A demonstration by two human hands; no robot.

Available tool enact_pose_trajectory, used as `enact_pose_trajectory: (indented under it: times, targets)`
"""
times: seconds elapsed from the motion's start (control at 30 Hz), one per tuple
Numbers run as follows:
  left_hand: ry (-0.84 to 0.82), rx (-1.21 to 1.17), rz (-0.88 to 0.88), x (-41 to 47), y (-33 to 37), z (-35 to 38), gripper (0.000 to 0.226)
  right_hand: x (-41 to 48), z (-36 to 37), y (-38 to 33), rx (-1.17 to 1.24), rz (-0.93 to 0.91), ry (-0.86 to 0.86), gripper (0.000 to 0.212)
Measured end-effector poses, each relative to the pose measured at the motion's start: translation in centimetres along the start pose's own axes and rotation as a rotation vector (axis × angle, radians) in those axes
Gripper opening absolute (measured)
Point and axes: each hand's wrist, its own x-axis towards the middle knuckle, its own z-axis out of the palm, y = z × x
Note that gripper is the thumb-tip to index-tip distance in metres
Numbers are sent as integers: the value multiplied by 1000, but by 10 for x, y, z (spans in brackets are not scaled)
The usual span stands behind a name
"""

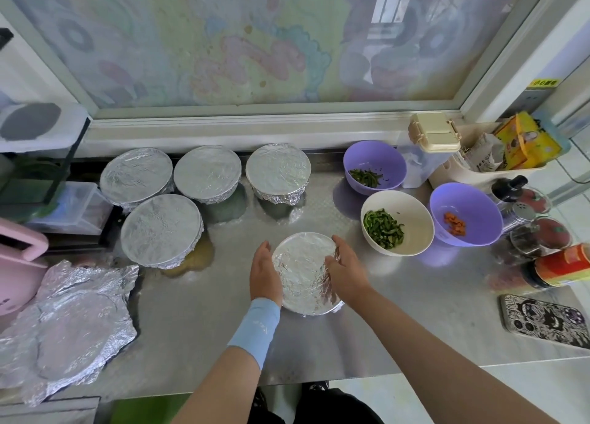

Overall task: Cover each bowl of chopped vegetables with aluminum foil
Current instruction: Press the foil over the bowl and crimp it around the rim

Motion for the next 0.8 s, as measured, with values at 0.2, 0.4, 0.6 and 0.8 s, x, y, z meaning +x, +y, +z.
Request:
enact_pose_trajectory:
  times: [0.2, 0.4, 0.6, 0.8]
  targets:
    - [167, -66, -18, -33, -21, -3, 46, -19, 21, 0, 154, 95, 26, 60]
    - [43, -196, -138, -14, -16, -4, 43, -36, 26, 7, 81, 27, -106, 125]
    - [6, -99, -95, -14, -10, -12, 40, -37, 21, 10, -96, -70, -160, 158]
    - [-62, 86, 28, -13, -10, -13, 42, -35, 19, 11, -147, -107, -162, 160]
